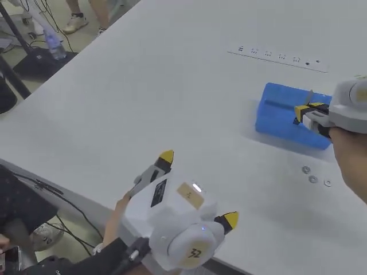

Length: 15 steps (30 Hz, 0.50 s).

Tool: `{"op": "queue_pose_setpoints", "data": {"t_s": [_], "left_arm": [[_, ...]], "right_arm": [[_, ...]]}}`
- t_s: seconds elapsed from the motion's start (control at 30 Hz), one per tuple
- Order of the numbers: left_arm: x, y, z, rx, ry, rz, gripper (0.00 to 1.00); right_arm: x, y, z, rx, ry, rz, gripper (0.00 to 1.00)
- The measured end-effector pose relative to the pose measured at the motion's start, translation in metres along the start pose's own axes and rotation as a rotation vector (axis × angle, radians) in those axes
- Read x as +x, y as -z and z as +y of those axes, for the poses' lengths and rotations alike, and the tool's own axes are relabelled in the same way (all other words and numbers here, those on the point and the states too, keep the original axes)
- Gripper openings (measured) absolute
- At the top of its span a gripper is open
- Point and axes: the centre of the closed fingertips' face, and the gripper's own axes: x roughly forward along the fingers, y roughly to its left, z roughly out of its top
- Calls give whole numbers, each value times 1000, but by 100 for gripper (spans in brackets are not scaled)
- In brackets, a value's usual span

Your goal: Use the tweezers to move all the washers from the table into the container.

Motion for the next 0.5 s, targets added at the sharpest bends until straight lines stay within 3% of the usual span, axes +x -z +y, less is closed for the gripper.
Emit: {"op": "queue_pose_setpoints", "data": {"t_s": [0.3,0.5], "left_arm": [[0,0,-1,1,6,1,87],[1,1,-4,6,16,5,87]], "right_arm": [[1,-2,0,-52,7,9,3],[-22,-26,-8,-2,18,-64,3]]}}
